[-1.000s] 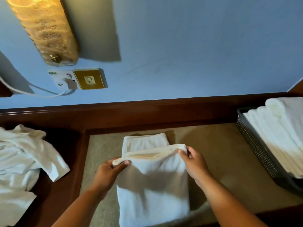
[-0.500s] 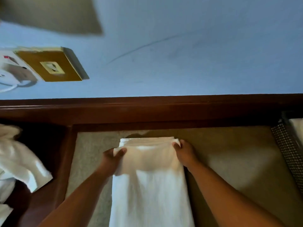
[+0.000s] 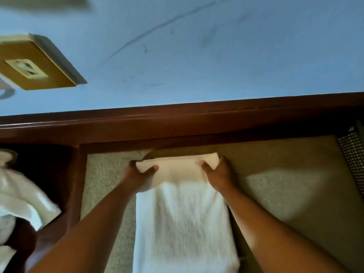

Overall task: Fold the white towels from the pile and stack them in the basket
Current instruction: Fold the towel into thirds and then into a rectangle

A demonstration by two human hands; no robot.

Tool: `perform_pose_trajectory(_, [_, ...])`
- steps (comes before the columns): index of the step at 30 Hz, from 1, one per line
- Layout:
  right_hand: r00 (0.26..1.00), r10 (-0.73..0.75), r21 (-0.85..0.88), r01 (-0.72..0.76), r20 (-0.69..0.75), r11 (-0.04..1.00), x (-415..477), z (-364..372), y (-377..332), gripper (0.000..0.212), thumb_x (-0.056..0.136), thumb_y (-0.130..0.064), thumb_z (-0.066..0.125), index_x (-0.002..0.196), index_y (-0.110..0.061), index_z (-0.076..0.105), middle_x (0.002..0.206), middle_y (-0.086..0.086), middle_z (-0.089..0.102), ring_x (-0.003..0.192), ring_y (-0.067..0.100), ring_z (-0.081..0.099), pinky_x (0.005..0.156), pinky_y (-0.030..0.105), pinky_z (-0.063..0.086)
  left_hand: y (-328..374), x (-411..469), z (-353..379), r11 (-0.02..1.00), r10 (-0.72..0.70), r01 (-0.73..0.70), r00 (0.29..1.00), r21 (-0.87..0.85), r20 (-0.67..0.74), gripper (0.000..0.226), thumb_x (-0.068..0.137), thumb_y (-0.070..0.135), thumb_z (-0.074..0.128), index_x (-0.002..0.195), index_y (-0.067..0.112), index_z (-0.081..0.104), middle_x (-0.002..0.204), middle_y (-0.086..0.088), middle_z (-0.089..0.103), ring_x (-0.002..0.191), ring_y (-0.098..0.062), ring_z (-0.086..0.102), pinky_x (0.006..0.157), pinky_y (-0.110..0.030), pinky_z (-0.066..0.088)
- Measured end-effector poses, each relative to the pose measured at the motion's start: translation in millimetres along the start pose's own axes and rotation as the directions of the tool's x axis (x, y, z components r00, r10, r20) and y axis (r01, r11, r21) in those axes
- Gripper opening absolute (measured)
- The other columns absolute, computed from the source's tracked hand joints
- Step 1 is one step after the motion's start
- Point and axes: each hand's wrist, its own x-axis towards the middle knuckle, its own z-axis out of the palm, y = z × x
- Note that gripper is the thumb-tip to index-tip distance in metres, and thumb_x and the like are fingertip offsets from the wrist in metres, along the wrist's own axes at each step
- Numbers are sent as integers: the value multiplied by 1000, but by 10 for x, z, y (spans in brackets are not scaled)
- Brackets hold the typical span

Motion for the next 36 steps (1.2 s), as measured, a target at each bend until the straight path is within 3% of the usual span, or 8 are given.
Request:
perform_pose_trajectory(5, [985, -5, 137, -19, 173, 990, -269, -388, -234, 49, 84, -41, 78, 119, -11, 63, 112, 8, 69, 99, 25, 67, 77, 32, 52, 110, -378, -288, 953, 56, -14, 990, -303, 130, 43, 80, 36, 85, 110, 7, 72, 95, -11, 74, 88, -30, 73, 69, -37, 61])
perform_pose_trajectory(10, [959, -283, 380, 260, 6, 888, -957, -1153, -575, 32, 80, -33, 81, 106, -17, 70, 96, -1, 75, 89, 16, 72, 80, 38, 60, 317, -1242, -888, 828, 443, -391, 896, -402, 41, 41, 76, 44, 84, 105, 17, 74, 97, -1, 78, 91, -23, 74, 79, -40, 60])
perform_pose_trajectory(15, [677, -721, 145, 736, -150, 661, -1963, -1805, -519, 32, 76, -20, 77, 101, -30, 59, 97, -9, 64, 86, 2, 60, 71, 15, 47, 127, -2031, -1383, 621, 768, -752, 640, -221, -21, 39, 80, 32, 84, 115, 24, 68, 108, 0, 72, 98, -23, 70, 84, -37, 56])
perform_pose_trajectory(19, [484, -870, -199, 847, -91, 492, -2348, -1612, 76, 46, 67, 1, 78, 100, -20, 55, 103, -4, 54, 87, 12, 54, 66, 27, 49, -475, -2295, -1261, 399, 917, -913, 397, 83, -44, 29, 84, 34, 70, 110, 23, 64, 114, 11, 58, 109, -12, 57, 91, -26, 44])
perform_pose_trajectory(23, [693, -712, -453, 674, 114, 584, -2490, -916, 1005, 40, 72, -8, 66, 105, -26, 54, 112, -2, 52, 92, 24, 56, 72, 34, 47, -1665, -2127, -653, 588, 769, -767, 629, 258, 117, 34, 80, 31, 67, 110, 41, 54, 117, 11, 48, 107, -16, 55, 91, -29, 46])
perform_pose_trajectory(27, [899, -416, -316, 438, 137, 842, -2681, -428, 1625, 28, 88, -14, 55, 116, -20, 61, 117, 2, 56, 108, 24, 57, 91, 32, 46, -2422, -2171, -301, 898, 311, -348, 935, 269, 172, 39, 86, 17, 71, 97, 46, 48, 122, 5, 54, 92, -8, 61, 77, -28, 53])
perform_pose_trajectory(30, [971, -206, -169, 225, 122, 960, -2651, -294, 1706, 37, 88, -24, 68, 123, -20, 58, 119, 1, 58, 110, 19, 59, 95, 33, 48, -2446, -2172, -213, 984, 151, -159, 984, 86, 90, 17, 91, 30, 71, 103, 28, 60, 107, 3, 66, 89, -11, 66, 78, -34, 55])
perform_pose_trajectory(36, [987, 78, 58, -87, 144, 995, -2402, -138, 1530, 49, 89, -39, 71, 127, -12, 57, 120, 5, 64, 106, 25, 63, 84, 33, 49, -2084, -2056, -34, 952, -74, 121, 982, -282, 172, 42, 94, 45, 66, 118, 15, 50, 113, -8, 65, 87, -21, 65, 63, -31, 48])
